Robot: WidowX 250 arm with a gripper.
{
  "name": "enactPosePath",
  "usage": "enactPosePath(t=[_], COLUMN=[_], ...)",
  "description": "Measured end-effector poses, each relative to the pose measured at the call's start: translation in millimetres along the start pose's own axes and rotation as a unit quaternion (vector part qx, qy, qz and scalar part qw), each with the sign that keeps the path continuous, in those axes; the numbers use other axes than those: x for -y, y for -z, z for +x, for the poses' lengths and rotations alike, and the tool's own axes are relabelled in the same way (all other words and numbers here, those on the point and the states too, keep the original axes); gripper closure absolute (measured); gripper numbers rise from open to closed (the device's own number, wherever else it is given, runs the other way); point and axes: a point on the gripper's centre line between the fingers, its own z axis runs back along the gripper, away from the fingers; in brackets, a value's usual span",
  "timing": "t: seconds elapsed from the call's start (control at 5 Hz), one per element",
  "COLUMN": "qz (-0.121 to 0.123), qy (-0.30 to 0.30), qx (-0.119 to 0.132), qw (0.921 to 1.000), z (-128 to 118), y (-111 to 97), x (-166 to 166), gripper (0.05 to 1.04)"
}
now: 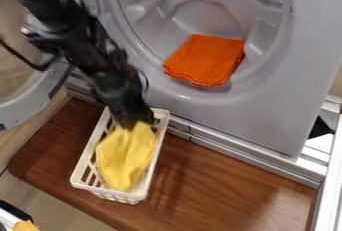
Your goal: Put the yellow cloth into the washing machine
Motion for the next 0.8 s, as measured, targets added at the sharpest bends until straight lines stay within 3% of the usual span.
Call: enactPosePath(t=[0.2,0.4,0.8], qz=[-0.013,-0.033,-0.065], qy=[0.025,0.077,0.112], qx=[0.06,0.114,0.16], qw=[0.9978,0.9899,0.9786], z=[17,32,67], y=[-50,-90,-119], x=[2,14,32], gripper=[1.032,1.032,1.032])
